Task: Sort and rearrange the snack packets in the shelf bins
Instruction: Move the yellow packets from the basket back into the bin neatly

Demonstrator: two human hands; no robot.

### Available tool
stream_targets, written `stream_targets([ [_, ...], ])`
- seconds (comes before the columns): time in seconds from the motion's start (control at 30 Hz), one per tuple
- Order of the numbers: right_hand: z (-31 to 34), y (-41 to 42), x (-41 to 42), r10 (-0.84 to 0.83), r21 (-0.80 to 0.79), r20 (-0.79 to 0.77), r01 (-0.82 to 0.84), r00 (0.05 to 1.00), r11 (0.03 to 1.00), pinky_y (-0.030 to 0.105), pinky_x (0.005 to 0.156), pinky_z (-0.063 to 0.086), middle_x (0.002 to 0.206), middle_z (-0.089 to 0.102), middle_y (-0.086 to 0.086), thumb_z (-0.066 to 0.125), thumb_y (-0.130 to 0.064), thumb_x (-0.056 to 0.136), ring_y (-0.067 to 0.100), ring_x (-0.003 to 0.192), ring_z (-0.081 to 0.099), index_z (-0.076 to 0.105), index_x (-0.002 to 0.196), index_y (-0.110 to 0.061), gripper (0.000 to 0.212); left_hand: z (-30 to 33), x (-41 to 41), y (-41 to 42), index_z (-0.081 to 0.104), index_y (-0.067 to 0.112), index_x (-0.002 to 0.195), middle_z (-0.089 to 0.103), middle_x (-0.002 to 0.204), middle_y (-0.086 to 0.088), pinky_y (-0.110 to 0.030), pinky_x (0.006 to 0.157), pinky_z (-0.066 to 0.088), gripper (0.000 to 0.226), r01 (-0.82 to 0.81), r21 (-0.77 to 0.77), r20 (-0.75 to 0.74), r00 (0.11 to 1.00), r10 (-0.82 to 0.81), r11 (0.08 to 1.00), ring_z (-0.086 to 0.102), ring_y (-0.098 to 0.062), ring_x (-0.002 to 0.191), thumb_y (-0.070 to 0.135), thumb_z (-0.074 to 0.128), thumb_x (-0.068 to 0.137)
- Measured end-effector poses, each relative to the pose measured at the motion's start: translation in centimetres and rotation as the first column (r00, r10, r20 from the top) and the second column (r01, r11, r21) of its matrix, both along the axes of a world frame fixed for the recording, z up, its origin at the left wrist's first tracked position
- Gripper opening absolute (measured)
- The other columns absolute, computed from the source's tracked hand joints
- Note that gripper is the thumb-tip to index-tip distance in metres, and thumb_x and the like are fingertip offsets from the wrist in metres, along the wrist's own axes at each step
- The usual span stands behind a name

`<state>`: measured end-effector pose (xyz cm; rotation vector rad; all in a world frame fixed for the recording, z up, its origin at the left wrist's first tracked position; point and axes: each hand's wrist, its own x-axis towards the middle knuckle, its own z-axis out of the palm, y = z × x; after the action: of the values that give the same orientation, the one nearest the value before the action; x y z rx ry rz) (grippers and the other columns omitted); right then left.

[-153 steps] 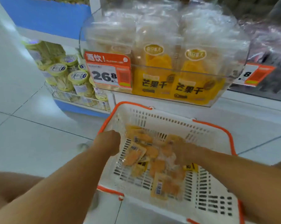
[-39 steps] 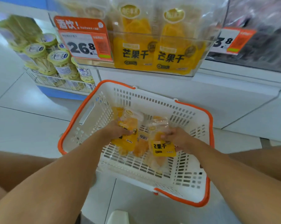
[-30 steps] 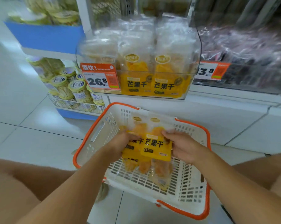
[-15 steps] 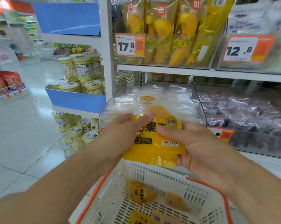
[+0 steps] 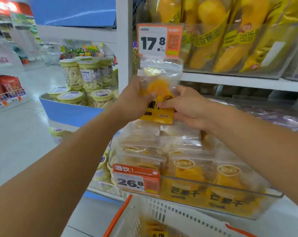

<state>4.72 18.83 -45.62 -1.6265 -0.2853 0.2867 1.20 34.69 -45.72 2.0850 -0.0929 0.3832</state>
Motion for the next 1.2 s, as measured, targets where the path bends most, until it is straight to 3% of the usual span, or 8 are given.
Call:
stream_targets([
  [0.13, -0.9, 0.2, 1.6, 0.056, -0.09, 0.055, -0.051, 0.997, 0.995, 0.051, 0.101, 0.052, 0.108, 0.075, 0.011, 0.082, -0.013, 0.082, 0.026, 0.107, 0.07, 0.064, 0.101, -0.012, 0.026, -1.6, 0.1, 1.8, 0.043, 0.02, 0.132, 0.063, 0.12, -0.004, -0.047, 0.093, 0.052, 0.038, 0.053, 0.157, -0.069, 0.997, -0.043, 0.986, 0.062, -0.022, 0.109, 0.025, 0.06, 0.098],
  [0.3, -2.8, 2.1, 2.0, -0.022, -0.245, 0.196, 0.071, 0.98, 0.967, 0.05, 0.089, 0.059, 0.105, 0.073, 0.011, 0.088, -0.025, 0.073, 0.026, 0.099, 0.071, 0.067, 0.108, -0.009, 0.045, -3.4, -0.9, 3.2, 0.048, 0.014, 0.12, 0.063, 0.104, -0.005, -0.041, 0.079, 0.052, 0.032, -0.059, 0.257, -0.008, 0.998, 0.063, 0.965, 0.062, -0.022, 0.091, 0.028, 0.062, 0.096],
  [0.53, -1.2, 1.9, 0.7, 0.01, -0.355, 0.514, 0.202, 0.858, 0.913, 0.045, 0.078, 0.057, 0.094, 0.068, 0.009, 0.089, -0.028, 0.073, 0.024, 0.087, 0.067, 0.06, 0.103, -0.006, 0.047, -3.9, -1.4, 3.6, 0.051, 0.021, 0.108, 0.058, 0.109, 0.006, -0.026, 0.079, 0.042, 0.03, -0.142, 0.206, 0.001, 0.989, 0.145, 0.968, 0.055, -0.014, 0.107, 0.035, 0.07, 0.09],
  [0.77, -0.9, 2.2, 0.4, 0.017, -0.524, 0.312, 0.158, 0.95, 0.837, 0.026, 0.056, 0.04, 0.058, 0.052, 0.001, 0.085, -0.041, 0.077, 0.015, 0.058, 0.052, 0.057, 0.067, -0.008, 0.044, -4.4, -1.8, 4.3, 0.065, 0.013, 0.094, 0.057, 0.08, 0.003, -0.03, 0.06, 0.037, 0.038, -0.156, 0.226, -0.139, 0.972, 0.19, 0.962, 0.052, -0.015, 0.07, 0.049, 0.071, 0.084],
  [0.87, -0.3, 2.3, 0.9, 0.011, -0.432, 0.244, 0.098, 0.97, 0.897, 0.038, 0.08, 0.059, 0.086, 0.069, 0.01, 0.093, -0.031, 0.068, 0.022, 0.082, 0.069, 0.064, 0.093, -0.001, 0.049, -4.6, -1.7, 4.6, 0.064, 0.019, 0.102, 0.061, 0.102, 0.002, -0.03, 0.07, 0.041, 0.036, -0.168, 0.155, -0.106, 0.977, 0.186, 0.973, 0.058, -0.017, 0.094, 0.047, 0.076, 0.082],
  [1.0, -0.7, 1.8, 0.6, 0.05, -0.419, 0.188, 0.034, 0.981, 0.907, 0.053, 0.085, 0.06, 0.099, 0.07, 0.016, 0.095, 0.001, 0.055, 0.027, 0.094, 0.07, 0.058, 0.117, 0.0, 0.072, -4.6, -1.7, 4.5, 0.056, 0.017, 0.092, 0.064, 0.107, -0.004, -0.028, 0.058, 0.04, 0.031, -0.135, 0.075, -0.142, 0.979, 0.145, 0.988, 0.056, -0.015, 0.078, 0.036, 0.079, 0.082],
  [1.13, 0.0, 1.0, 0.1, 0.048, -0.3, 0.437, 0.096, 0.898, 0.949, 0.052, 0.081, 0.06, 0.089, 0.074, 0.012, 0.09, 0.007, 0.061, 0.025, 0.084, 0.073, 0.065, 0.111, 0.004, 0.056, -3.8, -1.9, 4.1, 0.055, 0.015, 0.114, 0.064, 0.116, 0.0, -0.039, 0.092, 0.051, 0.037, -0.147, 0.077, 0.066, 0.988, 0.142, 0.986, 0.06, -0.019, 0.109, 0.03, 0.075, 0.086],
  [1.2, 1.0, 0.8, 0.4, 0.015, -0.212, 0.574, 0.131, 0.819, 0.969, 0.044, 0.08, 0.061, 0.094, 0.076, 0.011, 0.089, 0.006, 0.064, 0.021, 0.089, 0.074, 0.065, 0.107, 0.003, 0.049, -2.9, -2.0, 3.5, 0.052, 0.017, 0.12, 0.065, 0.112, 0.002, -0.033, 0.089, 0.053, 0.04, -0.125, -0.039, 0.21, 0.969, 0.131, 0.991, 0.063, -0.014, 0.104, 0.021, 0.075, 0.088],
])
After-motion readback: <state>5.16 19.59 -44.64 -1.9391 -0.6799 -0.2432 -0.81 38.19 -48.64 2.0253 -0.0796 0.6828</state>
